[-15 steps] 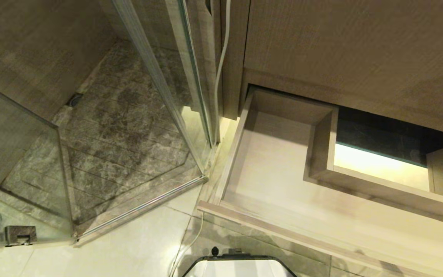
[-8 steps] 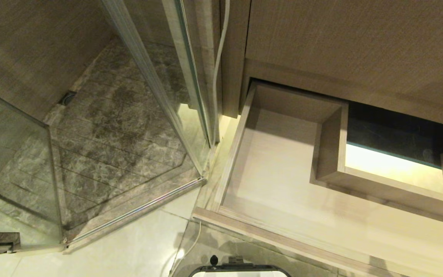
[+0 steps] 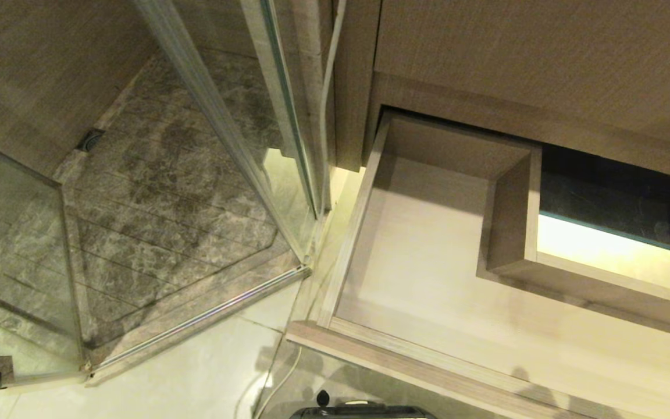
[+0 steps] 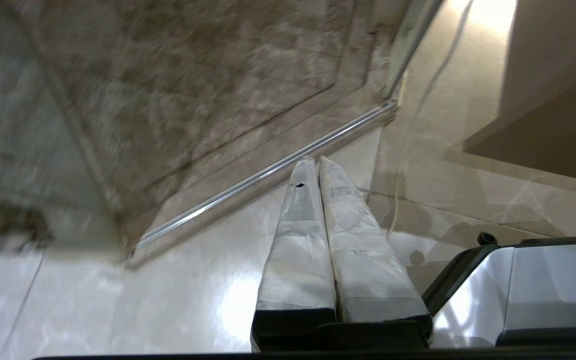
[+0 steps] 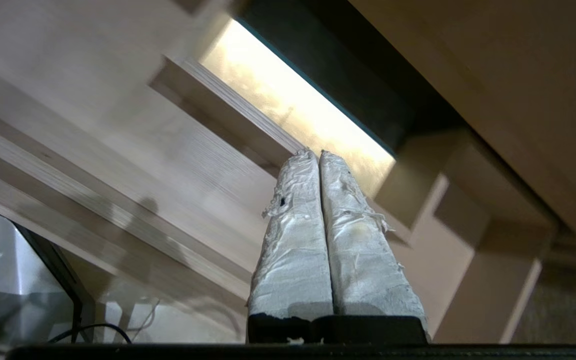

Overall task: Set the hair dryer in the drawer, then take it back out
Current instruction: Close the drawer

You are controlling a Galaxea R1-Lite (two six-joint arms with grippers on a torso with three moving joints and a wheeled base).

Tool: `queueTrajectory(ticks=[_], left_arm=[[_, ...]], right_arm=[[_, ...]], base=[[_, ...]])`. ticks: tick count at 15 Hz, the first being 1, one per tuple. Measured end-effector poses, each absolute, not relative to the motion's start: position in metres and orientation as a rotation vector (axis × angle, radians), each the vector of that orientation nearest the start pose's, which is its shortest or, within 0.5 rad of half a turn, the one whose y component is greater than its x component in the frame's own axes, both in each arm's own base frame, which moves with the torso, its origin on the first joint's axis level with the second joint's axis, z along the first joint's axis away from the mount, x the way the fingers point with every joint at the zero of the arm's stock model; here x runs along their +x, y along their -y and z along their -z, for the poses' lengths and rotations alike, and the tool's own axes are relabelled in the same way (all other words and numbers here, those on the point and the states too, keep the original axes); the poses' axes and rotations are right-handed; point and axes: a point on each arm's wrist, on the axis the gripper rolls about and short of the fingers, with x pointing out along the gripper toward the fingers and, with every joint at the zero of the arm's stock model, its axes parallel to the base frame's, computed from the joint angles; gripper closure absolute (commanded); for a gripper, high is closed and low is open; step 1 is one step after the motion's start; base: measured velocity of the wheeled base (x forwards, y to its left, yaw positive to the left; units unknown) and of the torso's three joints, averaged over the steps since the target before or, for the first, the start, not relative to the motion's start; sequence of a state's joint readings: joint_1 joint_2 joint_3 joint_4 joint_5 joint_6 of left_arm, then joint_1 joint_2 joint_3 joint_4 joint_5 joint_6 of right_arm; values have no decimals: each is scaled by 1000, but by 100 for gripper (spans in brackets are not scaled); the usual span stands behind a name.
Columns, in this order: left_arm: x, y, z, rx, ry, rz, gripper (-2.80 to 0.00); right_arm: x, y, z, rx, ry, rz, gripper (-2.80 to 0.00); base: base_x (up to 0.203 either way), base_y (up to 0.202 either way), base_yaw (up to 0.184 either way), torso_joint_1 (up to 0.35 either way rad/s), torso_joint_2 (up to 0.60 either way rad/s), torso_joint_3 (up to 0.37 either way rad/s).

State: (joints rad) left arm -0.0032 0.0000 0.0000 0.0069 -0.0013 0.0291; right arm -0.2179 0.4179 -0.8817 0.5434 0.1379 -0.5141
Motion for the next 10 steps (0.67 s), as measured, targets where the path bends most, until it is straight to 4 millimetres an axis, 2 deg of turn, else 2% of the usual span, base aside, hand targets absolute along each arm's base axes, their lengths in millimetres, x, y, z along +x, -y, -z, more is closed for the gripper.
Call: queueTrajectory(ticks=[7, 10], left_arm=[[-23, 0, -75, 29, -5, 4, 0], [-23, 0, -75, 29, -6, 4, 0]], right_arm=[[-47, -13, -257, -500, -113, 61, 0], [-47, -13, -255, -497, -135, 62, 0]], base=[[1, 6, -159, 2, 7, 31], [1, 2, -30, 0, 1, 1]])
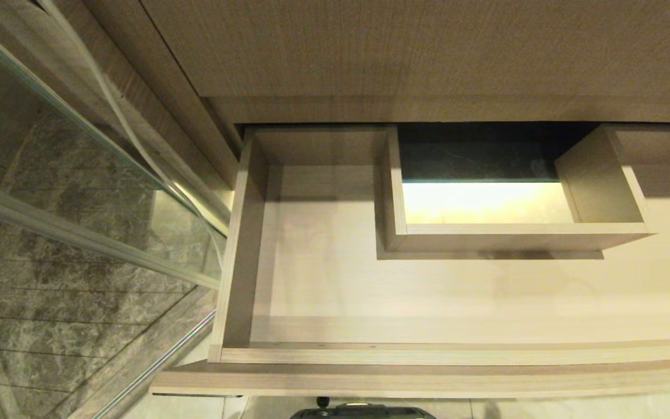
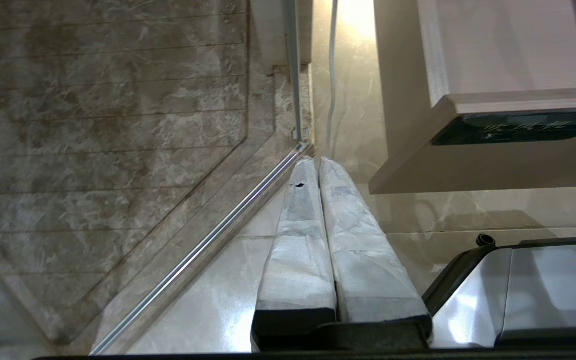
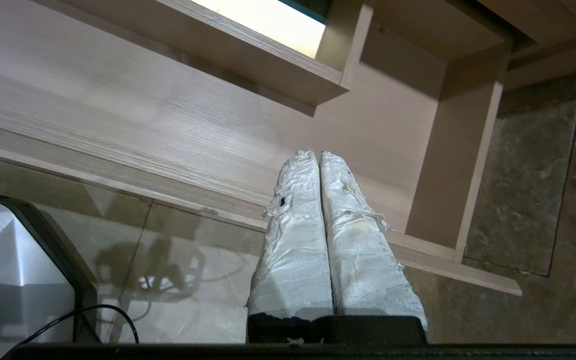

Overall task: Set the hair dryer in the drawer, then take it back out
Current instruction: Close the drawer

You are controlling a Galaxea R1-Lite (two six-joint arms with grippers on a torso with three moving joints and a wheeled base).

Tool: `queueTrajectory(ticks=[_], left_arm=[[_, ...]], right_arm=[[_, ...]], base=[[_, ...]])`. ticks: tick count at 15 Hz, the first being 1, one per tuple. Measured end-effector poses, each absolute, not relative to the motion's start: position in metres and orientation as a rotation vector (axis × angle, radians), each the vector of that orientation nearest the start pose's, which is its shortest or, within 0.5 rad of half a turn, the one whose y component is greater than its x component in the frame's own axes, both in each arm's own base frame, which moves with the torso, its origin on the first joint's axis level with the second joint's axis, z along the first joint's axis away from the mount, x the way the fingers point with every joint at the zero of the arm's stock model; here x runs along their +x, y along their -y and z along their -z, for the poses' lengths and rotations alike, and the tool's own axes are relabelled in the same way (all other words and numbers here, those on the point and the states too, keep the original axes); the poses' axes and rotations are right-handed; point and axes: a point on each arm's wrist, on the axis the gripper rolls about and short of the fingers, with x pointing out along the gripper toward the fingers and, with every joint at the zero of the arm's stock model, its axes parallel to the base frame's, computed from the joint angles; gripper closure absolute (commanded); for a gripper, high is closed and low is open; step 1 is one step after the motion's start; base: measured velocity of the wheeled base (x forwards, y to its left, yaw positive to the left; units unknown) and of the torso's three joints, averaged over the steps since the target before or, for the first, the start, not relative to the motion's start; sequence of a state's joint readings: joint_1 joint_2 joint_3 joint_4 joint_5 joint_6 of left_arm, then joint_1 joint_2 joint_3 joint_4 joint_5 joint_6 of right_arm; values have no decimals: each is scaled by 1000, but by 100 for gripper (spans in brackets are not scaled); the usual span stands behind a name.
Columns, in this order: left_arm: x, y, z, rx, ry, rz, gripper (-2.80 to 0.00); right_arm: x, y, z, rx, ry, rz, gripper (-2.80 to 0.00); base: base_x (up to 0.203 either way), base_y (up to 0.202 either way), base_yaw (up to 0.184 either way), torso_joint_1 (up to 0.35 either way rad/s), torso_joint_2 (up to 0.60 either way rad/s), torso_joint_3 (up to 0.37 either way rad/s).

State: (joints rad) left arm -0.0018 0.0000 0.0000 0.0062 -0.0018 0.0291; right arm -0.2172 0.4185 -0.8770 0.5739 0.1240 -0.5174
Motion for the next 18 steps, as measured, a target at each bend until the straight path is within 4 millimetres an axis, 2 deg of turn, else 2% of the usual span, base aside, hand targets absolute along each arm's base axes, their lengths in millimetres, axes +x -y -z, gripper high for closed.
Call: queueTrajectory(ticks=[2, 5, 7, 12, 18], left_arm=[[-23, 0, -75, 29, -5, 3, 0], [-23, 0, -75, 29, -5, 3, 0], [-23, 0, -75, 29, -7, 4, 0], [-23, 0, -75, 29, -5, 4, 0], [-23, 0, -75, 29, -6, 3, 0]], right_arm=[[-47, -13, -255, -492, -153, 56, 0], [-35, -10, -251, -473, -263, 55, 0], [-20, -5, -245, -458, -421, 129, 0], [13, 13, -222, -444, -935, 441, 0], [41, 31, -200, -386, -1277, 476, 0]], base=[[0, 0, 0, 0, 0, 0], [0, 0, 0, 0, 0, 0], [0, 0, 0, 0, 0, 0], [0, 0, 0, 0, 0, 0], [0, 0, 0, 0, 0, 0]])
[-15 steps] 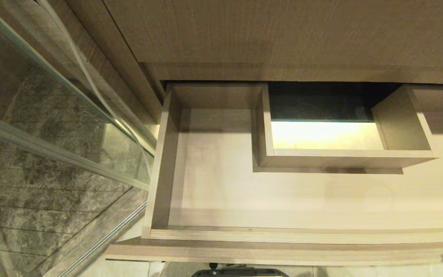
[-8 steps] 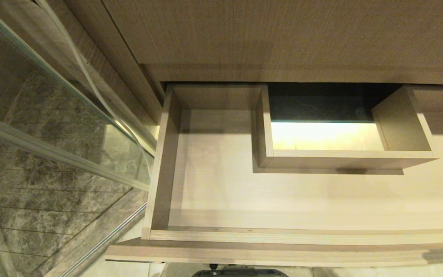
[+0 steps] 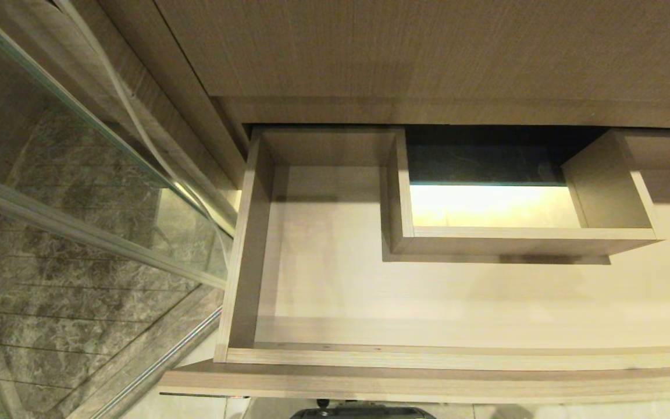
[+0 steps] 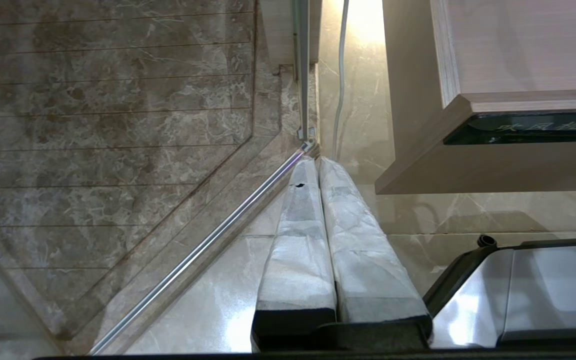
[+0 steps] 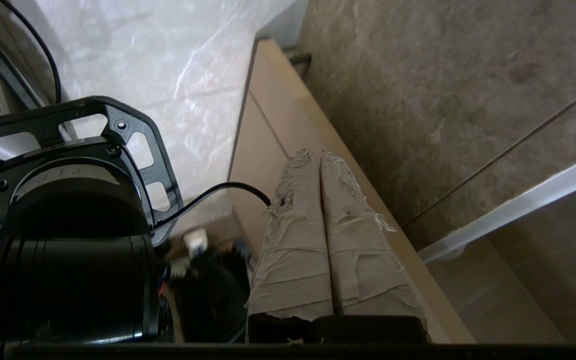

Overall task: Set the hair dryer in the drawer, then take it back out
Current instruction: Close the drawer

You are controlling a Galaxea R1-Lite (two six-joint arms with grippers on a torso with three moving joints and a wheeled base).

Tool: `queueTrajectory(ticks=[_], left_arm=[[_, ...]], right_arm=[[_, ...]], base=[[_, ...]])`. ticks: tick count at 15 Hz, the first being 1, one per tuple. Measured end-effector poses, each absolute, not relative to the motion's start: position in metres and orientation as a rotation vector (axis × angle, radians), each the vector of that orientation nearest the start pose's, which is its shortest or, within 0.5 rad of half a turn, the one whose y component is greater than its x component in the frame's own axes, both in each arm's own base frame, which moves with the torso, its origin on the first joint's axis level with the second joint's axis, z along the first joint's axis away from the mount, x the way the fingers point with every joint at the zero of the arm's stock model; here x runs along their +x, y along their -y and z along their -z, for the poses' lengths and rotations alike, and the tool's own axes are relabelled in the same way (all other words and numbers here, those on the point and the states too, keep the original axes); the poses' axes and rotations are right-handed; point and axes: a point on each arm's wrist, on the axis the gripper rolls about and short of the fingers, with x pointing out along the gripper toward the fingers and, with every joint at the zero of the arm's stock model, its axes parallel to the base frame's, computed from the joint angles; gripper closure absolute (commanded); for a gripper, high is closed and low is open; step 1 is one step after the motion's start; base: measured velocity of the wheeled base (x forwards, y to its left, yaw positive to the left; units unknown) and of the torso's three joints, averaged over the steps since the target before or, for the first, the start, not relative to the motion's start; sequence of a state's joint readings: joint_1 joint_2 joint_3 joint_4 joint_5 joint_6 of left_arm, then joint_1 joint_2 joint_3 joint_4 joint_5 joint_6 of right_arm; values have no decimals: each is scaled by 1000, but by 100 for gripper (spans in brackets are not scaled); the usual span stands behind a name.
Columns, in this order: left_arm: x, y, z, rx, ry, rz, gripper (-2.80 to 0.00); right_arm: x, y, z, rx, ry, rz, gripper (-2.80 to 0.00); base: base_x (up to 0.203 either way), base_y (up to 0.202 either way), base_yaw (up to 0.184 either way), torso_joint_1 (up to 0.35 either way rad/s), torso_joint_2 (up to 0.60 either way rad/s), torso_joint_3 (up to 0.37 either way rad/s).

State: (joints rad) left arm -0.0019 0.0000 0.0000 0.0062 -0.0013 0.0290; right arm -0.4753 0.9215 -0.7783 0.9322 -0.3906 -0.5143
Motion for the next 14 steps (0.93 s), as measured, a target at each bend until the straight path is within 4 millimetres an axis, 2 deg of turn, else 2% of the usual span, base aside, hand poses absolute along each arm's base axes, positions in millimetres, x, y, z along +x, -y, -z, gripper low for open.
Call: queueTrajectory(ticks=[6, 11, 14], left_arm=[[-23, 0, -75, 29, -6, 4, 0], [-23, 0, -75, 29, -5, 4, 0], [-23, 0, -75, 29, -6, 4, 0]], right_arm=[[94, 57, -189, -344, -1308, 405, 0], [120, 71, -180, -336, -1363, 370, 0], [134, 77, -179, -336, -1293, 368, 0]], base=[[0, 0, 0, 0, 0, 0], [0, 0, 0, 0, 0, 0], [0, 0, 0, 0, 0, 0]])
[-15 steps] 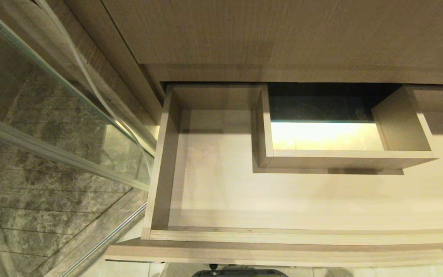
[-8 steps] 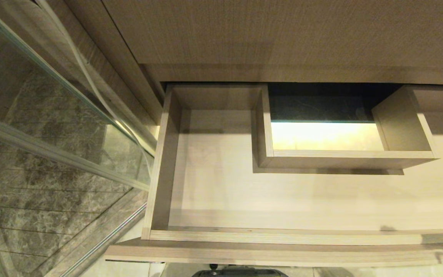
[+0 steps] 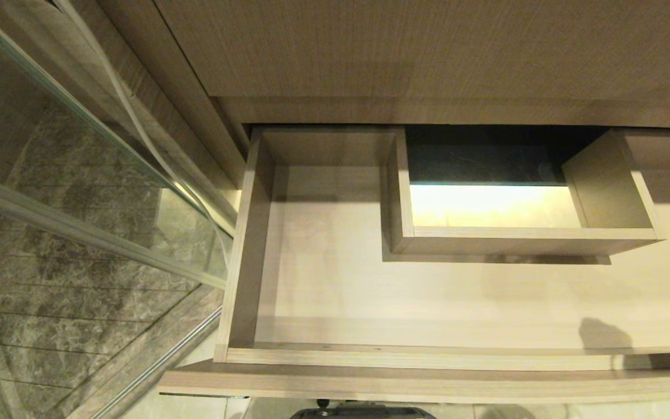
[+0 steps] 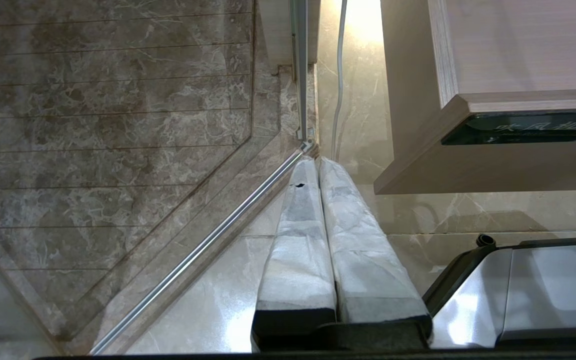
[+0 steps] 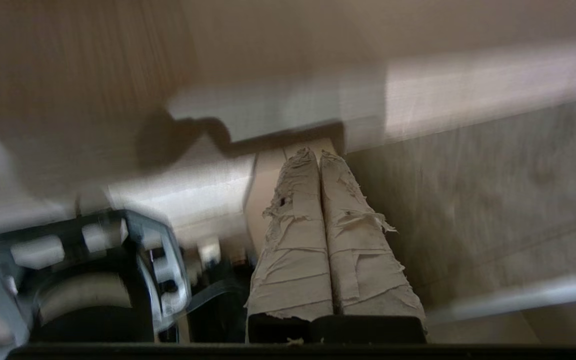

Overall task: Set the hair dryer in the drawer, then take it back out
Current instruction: Close the drawer

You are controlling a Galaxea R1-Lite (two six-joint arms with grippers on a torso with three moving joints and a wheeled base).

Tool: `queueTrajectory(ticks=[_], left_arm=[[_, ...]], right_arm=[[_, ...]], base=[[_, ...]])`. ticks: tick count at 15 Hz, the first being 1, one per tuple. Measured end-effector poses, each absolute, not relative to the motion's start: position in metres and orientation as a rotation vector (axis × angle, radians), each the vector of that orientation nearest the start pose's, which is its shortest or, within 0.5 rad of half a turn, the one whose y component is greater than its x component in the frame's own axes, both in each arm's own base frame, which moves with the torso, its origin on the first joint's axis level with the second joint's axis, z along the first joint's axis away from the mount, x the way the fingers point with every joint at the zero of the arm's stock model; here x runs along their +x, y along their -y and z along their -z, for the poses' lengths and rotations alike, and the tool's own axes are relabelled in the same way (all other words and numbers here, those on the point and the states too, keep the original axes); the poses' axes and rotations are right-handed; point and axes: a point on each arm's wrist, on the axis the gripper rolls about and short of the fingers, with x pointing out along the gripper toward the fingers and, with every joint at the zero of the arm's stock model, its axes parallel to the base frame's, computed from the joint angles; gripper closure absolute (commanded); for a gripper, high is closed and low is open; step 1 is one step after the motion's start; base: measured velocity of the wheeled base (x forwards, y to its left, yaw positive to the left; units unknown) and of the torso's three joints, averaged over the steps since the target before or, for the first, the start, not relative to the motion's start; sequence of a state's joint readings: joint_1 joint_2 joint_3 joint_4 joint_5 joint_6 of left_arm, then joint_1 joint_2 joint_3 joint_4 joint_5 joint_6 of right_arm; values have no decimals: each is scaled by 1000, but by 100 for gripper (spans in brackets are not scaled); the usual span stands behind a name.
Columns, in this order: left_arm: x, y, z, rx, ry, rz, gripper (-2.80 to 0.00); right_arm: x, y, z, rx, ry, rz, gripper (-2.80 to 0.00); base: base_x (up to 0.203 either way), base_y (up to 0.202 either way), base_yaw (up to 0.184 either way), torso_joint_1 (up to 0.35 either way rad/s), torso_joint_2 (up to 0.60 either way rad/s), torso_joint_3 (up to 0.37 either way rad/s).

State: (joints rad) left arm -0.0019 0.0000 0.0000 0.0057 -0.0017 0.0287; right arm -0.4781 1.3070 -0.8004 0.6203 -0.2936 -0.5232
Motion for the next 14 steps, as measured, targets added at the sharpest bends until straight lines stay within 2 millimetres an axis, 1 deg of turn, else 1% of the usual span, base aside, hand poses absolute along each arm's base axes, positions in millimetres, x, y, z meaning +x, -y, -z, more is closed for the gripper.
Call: queueTrajectory(ticks=[6, 11, 14], left_arm=[[-23, 0, -75, 29, -6, 3, 0], [-23, 0, -75, 29, -6, 3, 0], [-23, 0, -75, 29, -6, 4, 0]], right_arm=[[148, 82, -182, -330, -1207, 361, 0], [163, 87, -192, -329, -993, 345, 0], [175, 91, -205, -348, -796, 323, 0]], base=[[0, 0, 0, 0, 0, 0], [0, 0, 0, 0, 0, 0], [0, 0, 0, 0, 0, 0]])
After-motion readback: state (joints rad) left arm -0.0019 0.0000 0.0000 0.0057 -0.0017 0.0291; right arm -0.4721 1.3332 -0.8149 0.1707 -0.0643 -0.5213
